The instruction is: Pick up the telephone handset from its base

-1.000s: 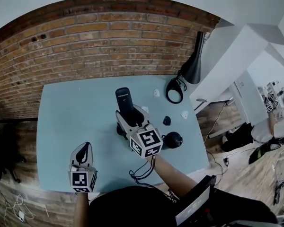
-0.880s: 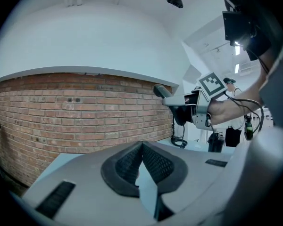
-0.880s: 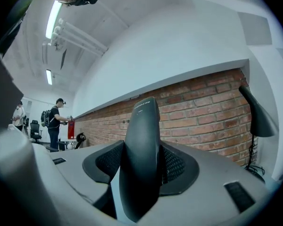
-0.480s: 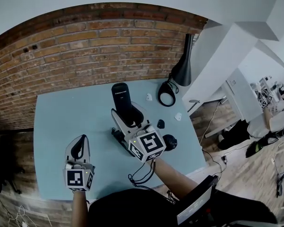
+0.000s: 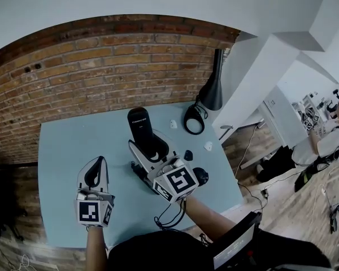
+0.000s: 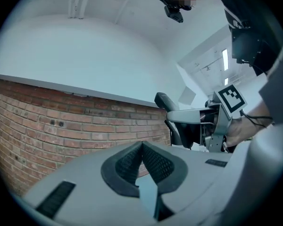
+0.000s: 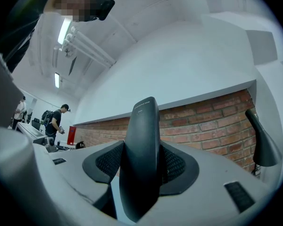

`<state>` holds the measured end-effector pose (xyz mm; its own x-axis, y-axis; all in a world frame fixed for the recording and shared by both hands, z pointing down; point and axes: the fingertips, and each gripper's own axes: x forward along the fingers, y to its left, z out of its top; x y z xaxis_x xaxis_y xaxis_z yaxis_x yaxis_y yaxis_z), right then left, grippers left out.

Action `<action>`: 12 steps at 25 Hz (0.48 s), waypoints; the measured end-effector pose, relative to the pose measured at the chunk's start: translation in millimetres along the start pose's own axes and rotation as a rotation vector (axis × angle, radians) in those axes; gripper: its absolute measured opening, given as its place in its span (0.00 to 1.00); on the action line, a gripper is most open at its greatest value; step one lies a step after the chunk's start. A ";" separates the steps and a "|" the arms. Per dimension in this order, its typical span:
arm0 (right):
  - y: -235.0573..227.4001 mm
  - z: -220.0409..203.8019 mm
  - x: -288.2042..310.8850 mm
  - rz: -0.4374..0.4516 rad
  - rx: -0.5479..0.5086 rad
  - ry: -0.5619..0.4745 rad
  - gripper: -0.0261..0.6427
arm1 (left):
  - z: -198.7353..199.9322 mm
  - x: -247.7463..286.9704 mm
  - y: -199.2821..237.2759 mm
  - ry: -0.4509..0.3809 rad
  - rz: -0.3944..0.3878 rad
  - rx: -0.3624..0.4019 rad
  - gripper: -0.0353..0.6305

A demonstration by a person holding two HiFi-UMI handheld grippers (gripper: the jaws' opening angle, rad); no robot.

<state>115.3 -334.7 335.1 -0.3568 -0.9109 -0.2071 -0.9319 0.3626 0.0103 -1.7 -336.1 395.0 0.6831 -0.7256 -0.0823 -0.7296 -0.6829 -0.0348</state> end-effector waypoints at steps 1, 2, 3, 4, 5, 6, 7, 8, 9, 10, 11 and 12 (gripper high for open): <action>1.5 -0.3 -0.6 0.000 0.000 0.000 0.39 | 1.5 1.4 0.2 -0.004 -0.003 0.002 0.09; 3.1 -0.7 -1.3 0.001 -0.002 0.001 0.39 | 2.6 2.2 0.2 -0.007 -0.005 0.003 0.09; 4.9 -1.3 -2.1 0.004 -0.003 0.002 0.39 | 3.4 2.5 0.0 -0.008 -0.007 0.005 0.09; 6.9 -2.2 -3.0 0.008 -0.004 0.004 0.39 | 3.5 2.2 -0.4 -0.007 -0.010 0.007 0.09; 8.8 -4.1 -4.2 0.010 -0.002 0.007 0.39 | 3.0 1.4 -0.9 -0.003 -0.012 0.009 0.09; 10.3 -7.0 -5.7 0.011 0.001 0.012 0.39 | 1.8 0.5 -1.7 0.002 -0.014 0.012 0.09; 11.2 -10.9 -7.4 0.009 0.006 0.020 0.39 | 0.0 -0.3 -2.7 0.007 -0.017 0.015 0.09; 11.7 -15.3 -9.1 0.007 0.010 0.028 0.39 | -2.1 -1.0 -3.8 0.014 -0.021 0.018 0.09; 12.2 -19.8 -10.6 0.004 0.015 0.038 0.39 | -4.4 -2.0 -4.8 0.021 -0.024 0.021 0.09; 13.0 -24.5 -11.8 0.002 0.020 0.047 0.39 | -6.5 -3.3 -5.3 0.029 -0.026 0.024 0.09; 13.7 -29.5 -12.9 0.000 0.027 0.055 0.39 | -8.5 -4.6 -5.5 0.035 -0.028 0.026 0.09; 14.1 -34.7 -14.1 -0.003 0.036 0.062 0.39 | -10.5 -5.7 -5.7 0.040 -0.029 0.027 0.09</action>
<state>104.9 -323.6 372.1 -0.3580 -0.9223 -0.1458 -0.9305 0.3654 -0.0261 -1.1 -328.9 406.1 0.7044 -0.7086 -0.0413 -0.7096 -0.7017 -0.0637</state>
